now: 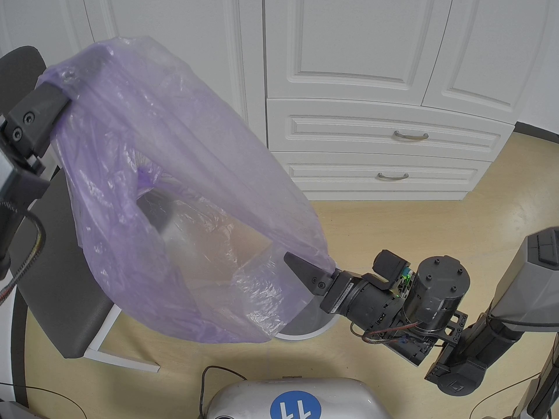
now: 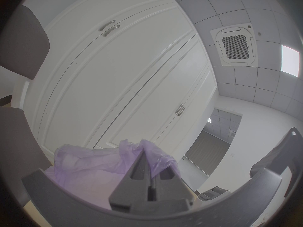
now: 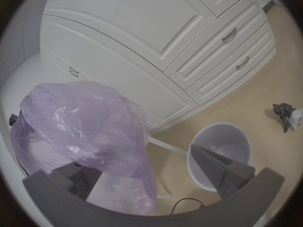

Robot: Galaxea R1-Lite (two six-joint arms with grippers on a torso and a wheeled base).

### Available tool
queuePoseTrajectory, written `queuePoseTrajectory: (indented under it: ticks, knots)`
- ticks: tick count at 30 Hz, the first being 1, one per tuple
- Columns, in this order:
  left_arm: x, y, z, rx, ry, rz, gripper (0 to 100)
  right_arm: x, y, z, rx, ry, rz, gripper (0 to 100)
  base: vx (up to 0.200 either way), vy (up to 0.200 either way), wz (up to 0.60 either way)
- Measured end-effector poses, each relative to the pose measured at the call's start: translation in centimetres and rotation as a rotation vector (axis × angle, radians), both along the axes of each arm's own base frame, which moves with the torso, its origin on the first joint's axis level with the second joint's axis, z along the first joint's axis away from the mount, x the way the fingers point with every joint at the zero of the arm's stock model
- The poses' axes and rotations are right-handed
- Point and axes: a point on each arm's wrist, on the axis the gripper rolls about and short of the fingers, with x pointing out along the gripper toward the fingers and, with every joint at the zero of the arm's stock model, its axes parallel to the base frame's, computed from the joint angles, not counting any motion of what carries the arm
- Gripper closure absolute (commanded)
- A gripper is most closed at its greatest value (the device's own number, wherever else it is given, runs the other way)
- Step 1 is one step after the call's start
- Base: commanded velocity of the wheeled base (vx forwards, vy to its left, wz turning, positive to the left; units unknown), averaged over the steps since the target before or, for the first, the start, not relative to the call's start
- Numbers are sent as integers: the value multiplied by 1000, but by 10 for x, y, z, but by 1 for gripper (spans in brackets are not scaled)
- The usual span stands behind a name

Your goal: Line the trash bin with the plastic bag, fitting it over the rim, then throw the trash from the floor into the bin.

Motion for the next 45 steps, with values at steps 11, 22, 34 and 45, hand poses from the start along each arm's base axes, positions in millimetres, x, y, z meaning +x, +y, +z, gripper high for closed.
queuePoseTrajectory:
  ticks: [11,22,34,45]
  knots:
    - [0,-2,-2,8,6,-11,100,4,4,1,32,8,-1,0,0,0,0]
    - [0,-3,-3,10,10,-13,100,5,4,-2,27,14,-2,100,0,0,0]
    - [5,-6,-12,55,37,3,100,11,-15,13,-15,-66,-69,100,0,0,0]
    - [34,-6,-62,390,110,158,100,1,-77,54,-137,-280,-62,100,0,0,0]
